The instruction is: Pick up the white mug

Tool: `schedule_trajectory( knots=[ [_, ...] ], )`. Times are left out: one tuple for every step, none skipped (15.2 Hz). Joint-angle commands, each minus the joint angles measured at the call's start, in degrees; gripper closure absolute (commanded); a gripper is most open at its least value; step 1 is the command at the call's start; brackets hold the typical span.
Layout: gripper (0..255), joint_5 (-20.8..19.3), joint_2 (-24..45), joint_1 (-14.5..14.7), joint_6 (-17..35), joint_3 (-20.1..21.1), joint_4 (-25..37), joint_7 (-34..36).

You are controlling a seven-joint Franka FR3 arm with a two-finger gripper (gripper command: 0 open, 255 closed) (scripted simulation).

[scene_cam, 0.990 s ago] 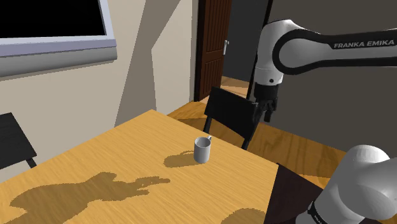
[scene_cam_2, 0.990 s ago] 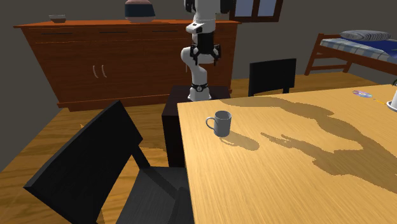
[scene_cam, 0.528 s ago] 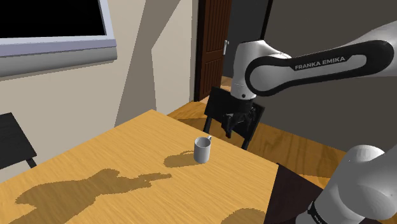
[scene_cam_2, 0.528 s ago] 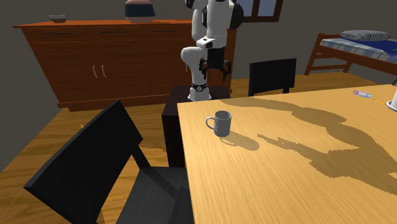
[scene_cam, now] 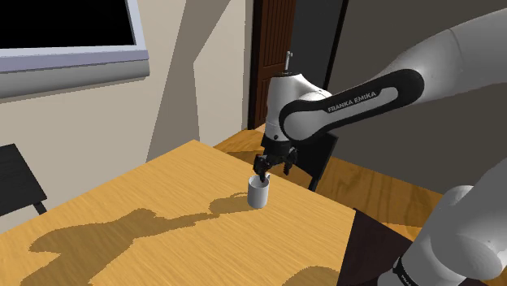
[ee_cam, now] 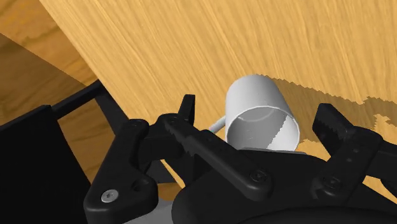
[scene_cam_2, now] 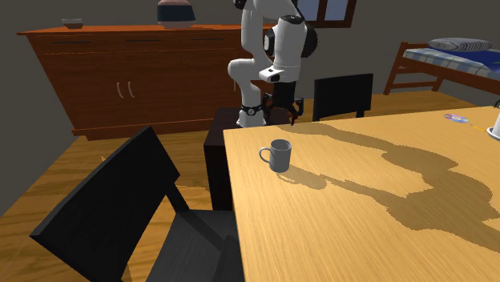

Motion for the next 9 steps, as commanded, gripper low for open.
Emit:
schedule_trajectory(
  knots=[
    [0, -2.00, 4.48, -0.25, 2.93, 1.32, 2.25, 3.99],
    [0, -3.23, 6.74, -0.37, 4.12, 1.78, 3.54, 5.89],
    [0, -4.57, 9.02, -0.43, 5.21, 2.15, 4.93, 7.84],
    [0, -5.99, 11.31, -0.43, 6.19, 2.42, 6.40, 9.80],
    [0, -7.48, 13.60, -0.35, 7.05, 2.58, 7.96, 11.78],
    [0, -9.02, 15.90, -0.18, 7.80, 2.64, 9.60, 13.75],
    [0, -10.31, 17.82, 0.05, 8.34, 2.58, 11.05, 15.38],
    [0, -10.58, 18.28, 0.16, 9.05, 2.45, 10.77, 15.60],
    [0, -10.86, 18.75, 0.22, 9.75, 2.37, 10.49, 15.84]
  ],
)
